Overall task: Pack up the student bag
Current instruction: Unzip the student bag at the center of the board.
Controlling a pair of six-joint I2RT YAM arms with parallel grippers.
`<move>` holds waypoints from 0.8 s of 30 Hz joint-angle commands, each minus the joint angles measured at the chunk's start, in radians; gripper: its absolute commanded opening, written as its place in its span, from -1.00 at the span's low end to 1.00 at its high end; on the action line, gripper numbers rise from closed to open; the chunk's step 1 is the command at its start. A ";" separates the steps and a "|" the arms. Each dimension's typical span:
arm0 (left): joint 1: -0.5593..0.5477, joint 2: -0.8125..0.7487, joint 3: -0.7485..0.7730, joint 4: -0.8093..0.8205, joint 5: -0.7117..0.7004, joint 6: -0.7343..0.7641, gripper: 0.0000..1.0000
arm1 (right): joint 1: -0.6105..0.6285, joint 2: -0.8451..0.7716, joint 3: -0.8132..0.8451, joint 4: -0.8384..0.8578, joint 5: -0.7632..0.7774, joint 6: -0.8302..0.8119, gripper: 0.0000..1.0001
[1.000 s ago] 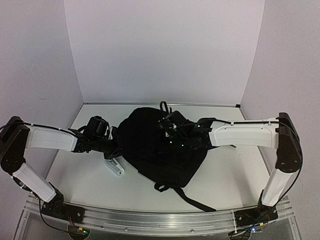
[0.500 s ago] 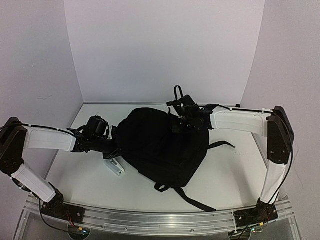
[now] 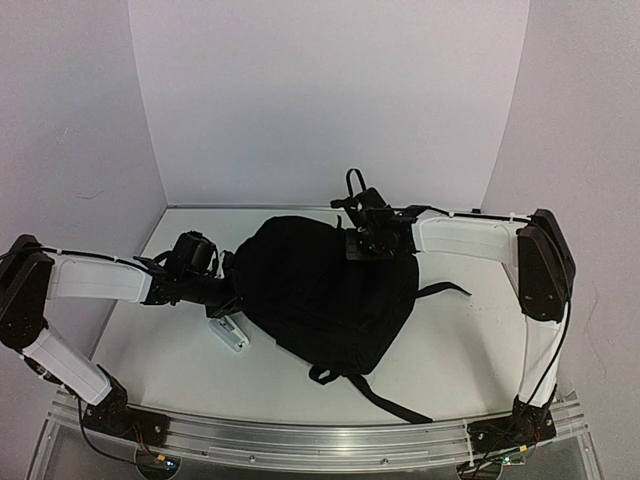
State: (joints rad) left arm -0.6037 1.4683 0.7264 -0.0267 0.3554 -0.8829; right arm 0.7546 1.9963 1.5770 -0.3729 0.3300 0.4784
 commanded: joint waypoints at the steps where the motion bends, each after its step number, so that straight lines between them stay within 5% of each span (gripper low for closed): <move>1: 0.004 -0.030 0.025 -0.163 -0.050 0.066 -0.73 | -0.054 -0.032 0.028 0.005 0.038 -0.061 -0.97; 6: 0.004 -0.046 0.121 -0.235 -0.050 0.182 0.35 | -0.053 -0.171 -0.068 0.003 -0.124 -0.109 -0.14; 9: -0.009 -0.048 0.222 -0.297 -0.107 0.269 0.62 | -0.053 -0.279 -0.147 -0.014 -0.198 -0.091 0.26; 15: -0.111 0.043 0.444 -0.399 -0.240 0.412 0.82 | -0.054 -0.454 -0.322 -0.041 -0.236 0.042 0.70; 24: -0.243 0.272 0.700 -0.437 -0.173 0.583 0.92 | -0.056 -0.480 -0.458 -0.028 -0.282 0.164 0.71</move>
State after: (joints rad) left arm -0.8241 1.6478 1.3269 -0.4093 0.1613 -0.4107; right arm 0.6971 1.5174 1.1500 -0.3990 0.0796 0.5743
